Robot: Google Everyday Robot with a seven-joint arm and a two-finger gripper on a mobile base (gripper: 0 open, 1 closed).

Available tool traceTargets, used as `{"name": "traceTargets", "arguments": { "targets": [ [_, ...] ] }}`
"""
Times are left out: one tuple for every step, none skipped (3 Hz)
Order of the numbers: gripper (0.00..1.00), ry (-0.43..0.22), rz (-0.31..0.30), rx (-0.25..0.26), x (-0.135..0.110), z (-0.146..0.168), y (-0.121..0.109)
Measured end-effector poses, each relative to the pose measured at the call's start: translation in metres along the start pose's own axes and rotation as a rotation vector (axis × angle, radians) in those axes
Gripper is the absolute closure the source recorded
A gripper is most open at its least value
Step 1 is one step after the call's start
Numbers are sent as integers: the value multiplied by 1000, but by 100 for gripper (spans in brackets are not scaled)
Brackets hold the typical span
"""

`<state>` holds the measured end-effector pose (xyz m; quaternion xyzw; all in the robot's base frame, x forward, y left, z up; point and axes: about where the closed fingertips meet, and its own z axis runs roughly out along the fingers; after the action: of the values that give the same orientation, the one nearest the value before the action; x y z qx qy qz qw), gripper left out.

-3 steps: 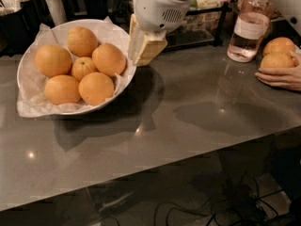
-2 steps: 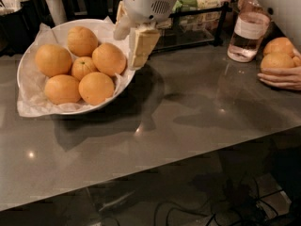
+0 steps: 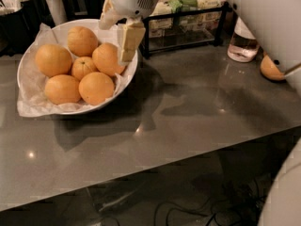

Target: Pick orange from white bowl

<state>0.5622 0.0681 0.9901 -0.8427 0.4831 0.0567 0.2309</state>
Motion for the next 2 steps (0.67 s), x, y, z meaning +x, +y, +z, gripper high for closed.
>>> {"name": "traceTargets", "arguments": {
  "targets": [
    [33, -55, 12, -8, 6, 21, -18],
    [32, -104, 31, -25, 13, 44, -32]
  ]
}}
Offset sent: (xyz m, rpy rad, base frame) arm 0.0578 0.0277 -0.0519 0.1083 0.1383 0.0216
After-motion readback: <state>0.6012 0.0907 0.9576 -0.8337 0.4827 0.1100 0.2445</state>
